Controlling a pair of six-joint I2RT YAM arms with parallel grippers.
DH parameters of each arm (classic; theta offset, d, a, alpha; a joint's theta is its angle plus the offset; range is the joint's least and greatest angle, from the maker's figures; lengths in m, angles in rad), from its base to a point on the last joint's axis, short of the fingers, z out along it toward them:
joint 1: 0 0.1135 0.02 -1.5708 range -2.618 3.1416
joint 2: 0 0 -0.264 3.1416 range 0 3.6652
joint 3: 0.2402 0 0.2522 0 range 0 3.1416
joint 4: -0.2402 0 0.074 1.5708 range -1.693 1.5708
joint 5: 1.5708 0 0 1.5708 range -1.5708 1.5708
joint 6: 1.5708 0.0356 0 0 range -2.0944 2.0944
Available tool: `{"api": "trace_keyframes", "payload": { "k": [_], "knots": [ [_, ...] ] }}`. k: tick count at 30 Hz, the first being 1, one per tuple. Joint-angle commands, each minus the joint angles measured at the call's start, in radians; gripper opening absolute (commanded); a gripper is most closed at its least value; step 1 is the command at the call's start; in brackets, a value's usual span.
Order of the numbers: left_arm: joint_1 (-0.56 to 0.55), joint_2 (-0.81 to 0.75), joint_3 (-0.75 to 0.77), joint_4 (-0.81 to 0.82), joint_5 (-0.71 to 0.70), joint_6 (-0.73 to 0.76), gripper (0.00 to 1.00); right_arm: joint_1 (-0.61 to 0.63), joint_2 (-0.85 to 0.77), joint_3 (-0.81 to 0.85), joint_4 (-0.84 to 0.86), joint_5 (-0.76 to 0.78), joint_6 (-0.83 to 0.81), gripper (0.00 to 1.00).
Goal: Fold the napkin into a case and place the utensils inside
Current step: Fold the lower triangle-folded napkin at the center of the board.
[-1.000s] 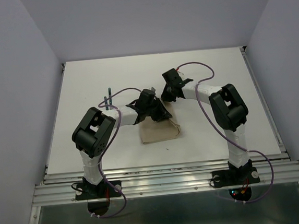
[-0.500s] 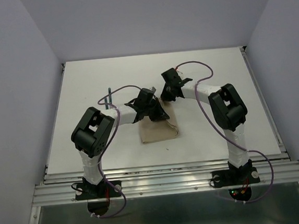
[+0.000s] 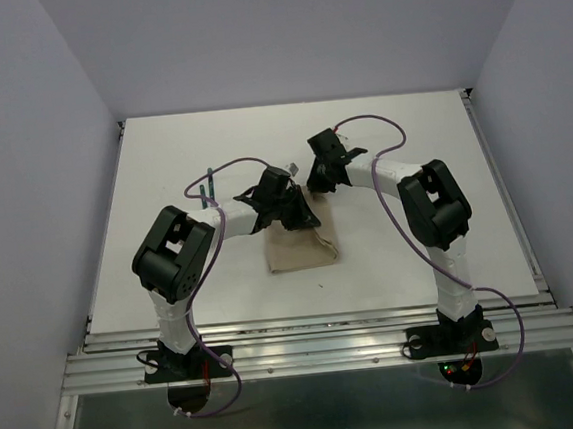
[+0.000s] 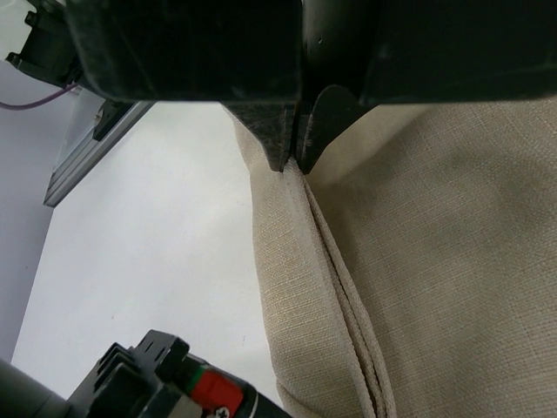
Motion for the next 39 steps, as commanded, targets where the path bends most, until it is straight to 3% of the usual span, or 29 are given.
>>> {"api": "trace_keyframes", "payload": {
  "k": [1,18,27,32,39],
  "knots": [
    [-0.004,-0.054,-0.024,-0.016,0.049,0.062,0.00,0.004,0.067,-0.005,-0.065,0.037,-0.033,0.01],
    [-0.004,-0.009,-0.086,0.027,0.024,0.149,0.00,0.004,0.058,0.010,-0.074,0.011,-0.063,0.01],
    [-0.004,0.005,-0.100,0.056,0.035,0.143,0.00,0.004,-0.108,-0.022,-0.074,-0.009,-0.083,0.36],
    [-0.004,0.003,-0.115,0.078,0.041,0.134,0.00,0.004,-0.202,-0.065,-0.074,-0.038,-0.091,0.43],
    [-0.002,-0.003,-0.130,0.099,0.050,0.123,0.00,0.004,-0.349,-0.188,-0.062,-0.060,-0.091,0.44]
  ]
}}
